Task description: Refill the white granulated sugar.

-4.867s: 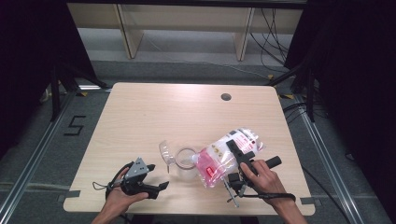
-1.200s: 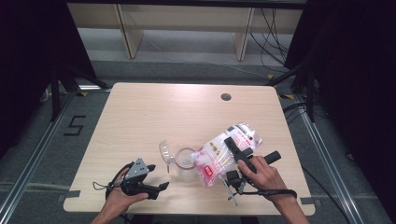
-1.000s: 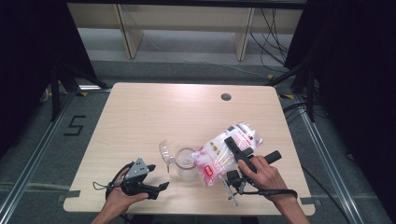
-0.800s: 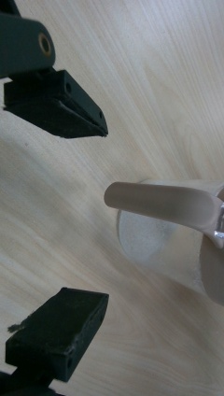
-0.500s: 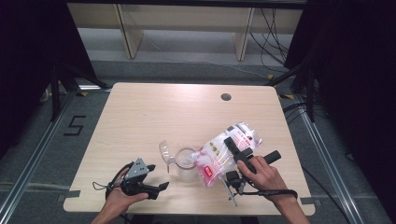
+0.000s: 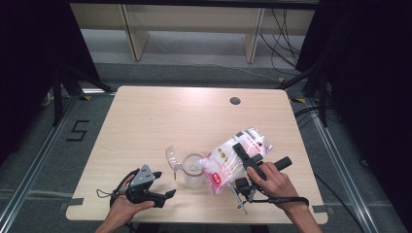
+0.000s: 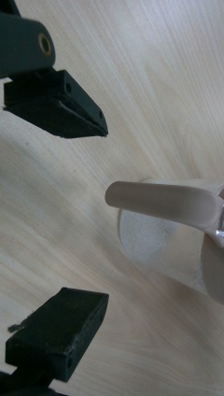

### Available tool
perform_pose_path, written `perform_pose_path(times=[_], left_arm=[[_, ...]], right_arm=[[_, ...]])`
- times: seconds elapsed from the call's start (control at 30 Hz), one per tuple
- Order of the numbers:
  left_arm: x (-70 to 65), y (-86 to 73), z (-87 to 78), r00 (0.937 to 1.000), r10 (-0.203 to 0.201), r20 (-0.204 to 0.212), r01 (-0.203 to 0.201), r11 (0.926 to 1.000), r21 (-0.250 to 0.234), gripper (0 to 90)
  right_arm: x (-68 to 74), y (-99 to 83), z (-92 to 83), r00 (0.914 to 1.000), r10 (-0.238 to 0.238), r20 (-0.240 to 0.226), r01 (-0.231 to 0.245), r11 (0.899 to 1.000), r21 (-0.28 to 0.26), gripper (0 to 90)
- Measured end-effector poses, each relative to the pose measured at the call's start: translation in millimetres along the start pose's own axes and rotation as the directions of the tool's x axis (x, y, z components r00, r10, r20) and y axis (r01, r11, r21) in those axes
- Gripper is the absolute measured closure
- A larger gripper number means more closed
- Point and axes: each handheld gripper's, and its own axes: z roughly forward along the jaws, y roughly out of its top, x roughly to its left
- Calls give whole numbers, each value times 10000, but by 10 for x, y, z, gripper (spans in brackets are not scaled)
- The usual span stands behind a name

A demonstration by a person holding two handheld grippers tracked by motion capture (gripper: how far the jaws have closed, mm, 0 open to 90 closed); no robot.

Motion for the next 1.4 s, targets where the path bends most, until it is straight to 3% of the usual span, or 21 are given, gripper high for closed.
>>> perform_pose_path(times=[0.03,0.13,0.17,0.27,0.4,0.43,0.5,0.73,0.9,1.07,1.3,1.4], left_arm=[[6,2,-2,10000,35,-22,-34,10000,29,159],[0,-3,2,10000,-46,-7,46,10000,-7,159],[1,-3,1,10000,-50,-5,50,10000,-21,159],[5,-1,1,10000,-42,-39,41,10000,-16,159],[9,4,-7,9999,120,-19,-120,9999,-70,159],[24,6,-12,9996,278,-47,-278,9996,62,159],[8,-1,-6,10000,32,-26,-31,10000,49,159],[2,2,-2,10000,-22,-16,22,10000,-56,159],[22,4,-15,9997,195,-110,-193,9997,149,159],[2,2,-2,10000,-25,-29,25,10000,-56,159],[21,4,-16,9997,189,-159,-188,9998,109,159],[5,2,-12,9999,58,-110,-59,9999,-104,159]], right_arm=[[17,6,-6,9996,264,-22,-264,9996,73,618],[19,2,-3,9996,298,-18,-297,9995,56,619],[-24,-3,10,9996,-295,20,295,9994,-179,620],[22,3,-11,9992,394,-69,-393,9992,109,621],[-14,6,-3,10000,-23,-31,23,10000,-60,623],[-9,4,-2,10000,82,-18,-83,9999,-78,624],[-10,0,-6,9999,116,-37,-117,9999,-59,625],[-18,-8,-11,10000,84,19,-84,10000,-50,629],[-7,-5,-17,9998,203,-33,-203,9998,2,631],[-8,-10,-20,9998,210,18,-210,9998,-1,633],[3,-19,-15,10000,69,21,-69,9999,-96,636],[-7,-21,-19,10000,29,-16,-29,10000,-85,637]])
